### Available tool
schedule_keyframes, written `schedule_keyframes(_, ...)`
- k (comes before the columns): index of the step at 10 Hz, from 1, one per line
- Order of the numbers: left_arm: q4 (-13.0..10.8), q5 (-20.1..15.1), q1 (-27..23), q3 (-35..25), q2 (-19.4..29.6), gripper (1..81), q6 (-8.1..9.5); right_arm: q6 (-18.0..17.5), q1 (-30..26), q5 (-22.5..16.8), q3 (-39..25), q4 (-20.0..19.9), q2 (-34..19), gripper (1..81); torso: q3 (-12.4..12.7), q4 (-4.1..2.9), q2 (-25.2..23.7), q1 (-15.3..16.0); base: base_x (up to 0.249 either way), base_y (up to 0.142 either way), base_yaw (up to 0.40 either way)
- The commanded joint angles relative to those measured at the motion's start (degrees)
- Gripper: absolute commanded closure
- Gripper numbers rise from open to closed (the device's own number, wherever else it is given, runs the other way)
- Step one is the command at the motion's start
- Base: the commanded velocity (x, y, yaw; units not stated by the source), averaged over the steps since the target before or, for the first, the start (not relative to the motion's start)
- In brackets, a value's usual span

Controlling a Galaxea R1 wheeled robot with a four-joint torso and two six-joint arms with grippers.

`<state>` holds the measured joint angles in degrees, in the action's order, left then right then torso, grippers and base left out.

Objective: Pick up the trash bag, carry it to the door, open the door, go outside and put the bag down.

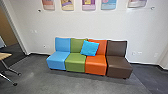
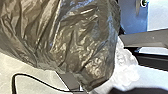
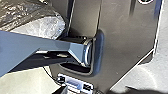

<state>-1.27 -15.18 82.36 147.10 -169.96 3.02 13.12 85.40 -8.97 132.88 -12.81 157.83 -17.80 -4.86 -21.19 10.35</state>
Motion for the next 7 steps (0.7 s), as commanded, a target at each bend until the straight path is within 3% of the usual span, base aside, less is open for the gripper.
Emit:
schedule_keyframes(1,0.2,-4.2,-2.0,0.6,-0.6,81.1,-0.39,0.3,-1.9,-4.2,-0.2,0.3,-0.6,1.0,1.2,0.00,-0.2,0.1,0.000,0.000,0.000)
schedule_keyframes(2,0.2,-3.9,-2.1,0.6,-0.9,81.1,-0.39,0.3,-1.8,-4.2,0.2,0.5,-0.3,1.0,4.1,0.00,1.4,-0.9,0.000,0.000,0.000)
schedule_keyframes(5,0.1,-3.9,-2.2,0.6,-1.3,81.1,-0.39,0.3,-1.3,-4.1,2.7,0.6,1.3,1.0,7.6,0.00,2.8,-1.7,0.000,0.000,0.000)
schedule_keyframes(6,0.1,-3.9,-2.2,0.6,-1.4,81.1,-0.39,0.3,-1.3,-4.1,3.5,0.6,1.9,1.0,6.2,0.00,2.8,-1.8,0.000,0.000,0.000)
schedule_keyframes(7,0.1,-3.9,-2.2,0.6,-1.4,81.1,-0.39,0.3,-1.3,-4.1,4.0,0.5,2.3,1.0,6.3,0.00,2.8,-1.8,0.000,0.000,0.000)
